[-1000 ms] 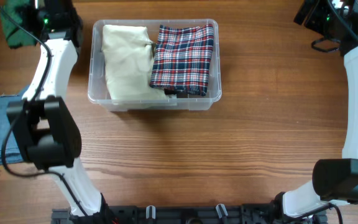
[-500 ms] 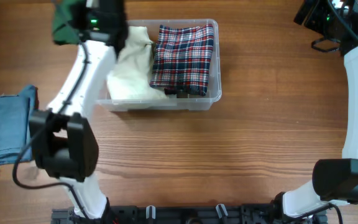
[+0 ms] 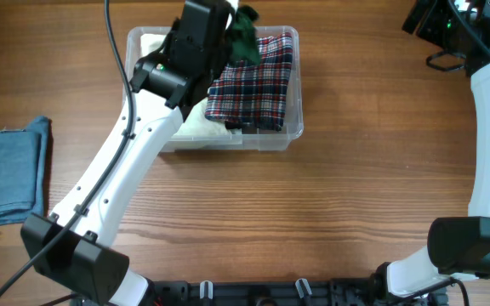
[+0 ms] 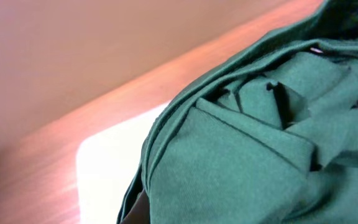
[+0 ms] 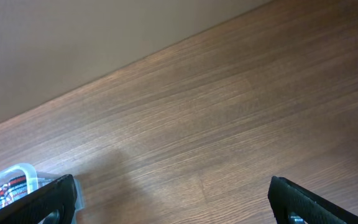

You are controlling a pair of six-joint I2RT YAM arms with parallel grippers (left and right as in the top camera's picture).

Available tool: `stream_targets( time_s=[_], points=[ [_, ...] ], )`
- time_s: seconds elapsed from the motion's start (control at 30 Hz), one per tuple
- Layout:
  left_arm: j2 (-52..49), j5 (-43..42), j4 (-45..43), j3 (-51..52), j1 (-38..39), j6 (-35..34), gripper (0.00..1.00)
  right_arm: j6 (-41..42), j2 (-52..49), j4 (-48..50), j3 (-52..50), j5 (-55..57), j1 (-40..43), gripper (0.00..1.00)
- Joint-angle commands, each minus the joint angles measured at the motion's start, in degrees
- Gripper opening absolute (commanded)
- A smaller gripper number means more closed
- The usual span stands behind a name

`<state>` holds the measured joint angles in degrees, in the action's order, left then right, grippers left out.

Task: Pack container
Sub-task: 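Carry the green garment right and lower it onto the plaid cloth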

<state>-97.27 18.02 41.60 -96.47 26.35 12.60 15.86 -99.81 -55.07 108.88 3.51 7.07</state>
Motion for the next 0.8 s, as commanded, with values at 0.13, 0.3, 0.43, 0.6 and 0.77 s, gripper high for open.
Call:
stream_targets(
  time_s=[0.13, 0.3, 0.43, 0.6, 0.77],
  points=[
    [2.14, -28.00, 12.44, -0.31, -0.15, -2.34, 0.04, 0.83, -0.17, 0.17, -0.24, 0.79, -0.02, 1.00],
    [2.14, -35.19, 16.39, -0.31, -0.15, -0.68, 0.04, 0.81, -0.17, 0.15, -0.24, 0.79, -0.02, 0.99],
    [1.86, -38.21, 17.18, -0.31, -0.15, 0.50, 0.04, 0.83, -0.17, 0.17, -0.24, 0.79, -0.02, 1.00],
    [1.60, -43.50, 17.42, -0.31, -0.15, 2.64, 0.04, 0.83, -0.17, 0.15, -0.24, 0.79, -0.02, 1.00],
    [1.60, -45.66, 18.60, -0.31, -0.20, 4.00, 0.04, 0.85, -0.17, 0.15, -0.24, 0.79, -0.02, 1.00]
  ],
)
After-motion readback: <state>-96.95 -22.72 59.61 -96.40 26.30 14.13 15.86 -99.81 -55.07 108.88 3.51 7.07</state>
